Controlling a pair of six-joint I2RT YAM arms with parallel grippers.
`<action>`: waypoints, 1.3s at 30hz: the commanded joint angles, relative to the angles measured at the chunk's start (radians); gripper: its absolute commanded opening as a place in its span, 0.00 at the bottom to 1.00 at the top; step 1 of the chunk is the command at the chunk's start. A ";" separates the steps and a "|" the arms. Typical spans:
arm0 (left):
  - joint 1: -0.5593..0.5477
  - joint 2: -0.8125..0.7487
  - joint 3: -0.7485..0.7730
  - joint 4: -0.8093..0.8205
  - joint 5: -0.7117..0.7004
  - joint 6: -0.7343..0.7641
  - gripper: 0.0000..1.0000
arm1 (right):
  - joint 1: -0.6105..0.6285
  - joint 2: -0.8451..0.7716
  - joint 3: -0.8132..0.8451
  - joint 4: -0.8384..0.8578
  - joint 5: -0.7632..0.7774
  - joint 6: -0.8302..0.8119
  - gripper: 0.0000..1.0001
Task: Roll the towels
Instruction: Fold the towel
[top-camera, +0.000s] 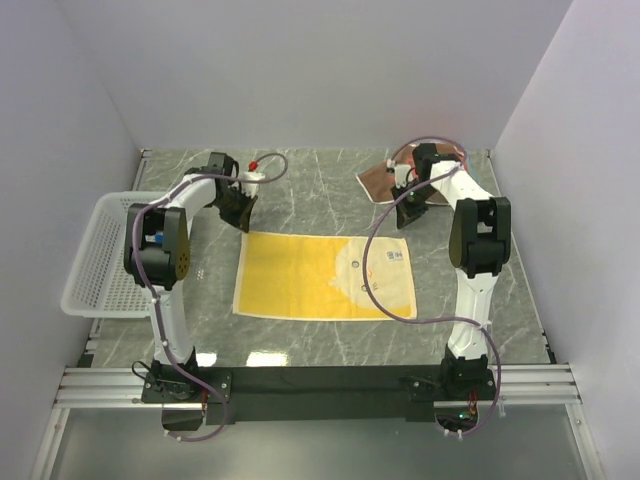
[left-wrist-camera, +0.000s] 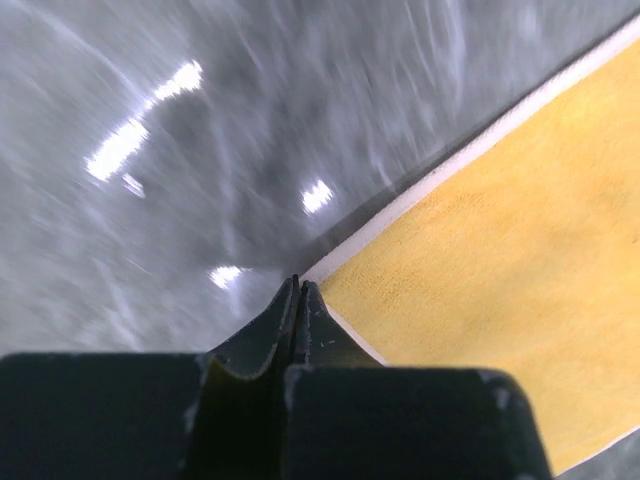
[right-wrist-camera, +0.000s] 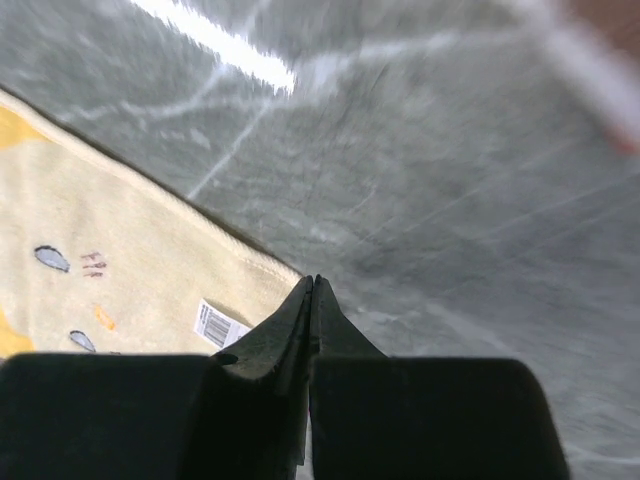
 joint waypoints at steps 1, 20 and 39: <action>0.006 0.031 0.140 -0.033 0.011 -0.001 0.00 | -0.028 -0.021 0.122 0.001 -0.026 0.018 0.00; 0.032 -0.014 0.071 -0.012 0.054 0.010 0.00 | -0.051 -0.006 0.018 -0.039 -0.045 0.017 0.36; 0.032 0.000 0.056 -0.009 0.059 0.013 0.00 | -0.010 0.042 0.029 -0.054 -0.054 0.023 0.35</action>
